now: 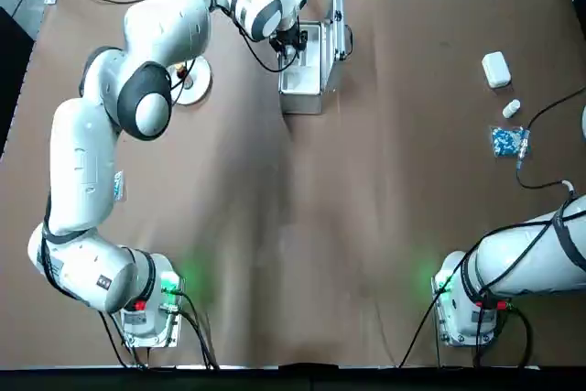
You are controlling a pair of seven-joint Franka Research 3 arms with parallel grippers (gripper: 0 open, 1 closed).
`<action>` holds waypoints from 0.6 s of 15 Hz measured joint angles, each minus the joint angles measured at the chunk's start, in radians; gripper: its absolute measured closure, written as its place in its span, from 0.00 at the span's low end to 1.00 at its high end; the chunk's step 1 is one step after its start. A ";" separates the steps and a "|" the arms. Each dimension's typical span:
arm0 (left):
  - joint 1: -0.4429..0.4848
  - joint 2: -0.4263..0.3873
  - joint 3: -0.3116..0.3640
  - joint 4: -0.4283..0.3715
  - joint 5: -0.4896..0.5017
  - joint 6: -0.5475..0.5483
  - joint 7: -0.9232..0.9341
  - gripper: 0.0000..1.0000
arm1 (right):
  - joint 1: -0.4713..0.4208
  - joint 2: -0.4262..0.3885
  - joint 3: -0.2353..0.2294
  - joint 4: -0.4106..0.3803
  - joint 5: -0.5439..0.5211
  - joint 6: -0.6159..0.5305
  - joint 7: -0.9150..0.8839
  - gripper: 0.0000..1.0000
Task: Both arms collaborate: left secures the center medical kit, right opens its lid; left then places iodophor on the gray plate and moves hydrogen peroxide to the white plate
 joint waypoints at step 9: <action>-0.059 0.003 0.075 0.014 0.000 0.026 -0.040 0.49 | 0.000 0.000 0.001 -0.001 0.000 0.000 0.000 0.01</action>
